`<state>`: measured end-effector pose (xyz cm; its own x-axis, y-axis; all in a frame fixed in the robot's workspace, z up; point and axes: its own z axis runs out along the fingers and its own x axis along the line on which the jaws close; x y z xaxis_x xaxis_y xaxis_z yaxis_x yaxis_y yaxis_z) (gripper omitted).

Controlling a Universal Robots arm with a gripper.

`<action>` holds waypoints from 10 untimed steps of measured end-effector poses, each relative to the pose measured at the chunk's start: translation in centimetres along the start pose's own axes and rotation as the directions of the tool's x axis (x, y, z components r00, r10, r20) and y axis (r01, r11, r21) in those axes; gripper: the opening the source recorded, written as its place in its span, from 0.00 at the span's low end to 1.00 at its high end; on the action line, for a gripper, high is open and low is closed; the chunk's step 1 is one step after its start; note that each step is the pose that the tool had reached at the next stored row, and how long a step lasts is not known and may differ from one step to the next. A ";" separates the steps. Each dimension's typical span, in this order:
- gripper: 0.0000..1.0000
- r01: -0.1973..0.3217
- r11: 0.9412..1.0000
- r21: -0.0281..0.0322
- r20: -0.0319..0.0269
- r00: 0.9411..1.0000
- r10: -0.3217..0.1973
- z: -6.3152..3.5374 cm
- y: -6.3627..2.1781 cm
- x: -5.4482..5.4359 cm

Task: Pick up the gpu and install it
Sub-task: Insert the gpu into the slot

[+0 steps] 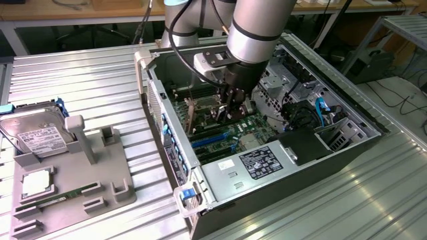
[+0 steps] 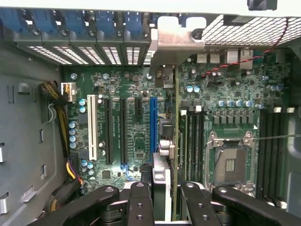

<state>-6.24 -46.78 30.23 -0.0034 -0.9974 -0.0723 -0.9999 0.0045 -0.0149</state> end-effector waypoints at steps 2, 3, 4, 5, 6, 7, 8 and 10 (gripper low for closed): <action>0.28 0.000 1.000 0.000 -0.003 1.000 0.000 0.09 0.00 0.0; 0.28 0.000 1.000 0.000 -0.003 1.000 0.000 0.09 0.00 0.0; 0.28 0.000 1.000 0.000 -0.003 1.000 0.000 0.09 0.00 0.0; 0.28 0.000 1.000 0.000 -0.003 1.000 0.000 0.09 0.00 0.0; 0.28 0.000 1.000 0.000 -0.003 1.000 0.000 0.09 0.00 0.0; 0.28 0.000 1.000 0.000 -0.003 1.000 0.000 0.09 0.00 0.0; 0.28 0.001 1.000 0.000 -0.003 1.000 -0.001 0.16 0.00 -0.1; 0.28 0.002 1.000 0.000 -0.003 1.000 -0.002 0.26 0.00 -0.1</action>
<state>-6.24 -46.64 29.98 -0.0011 -0.9976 -0.0696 -0.9999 0.0021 -0.0150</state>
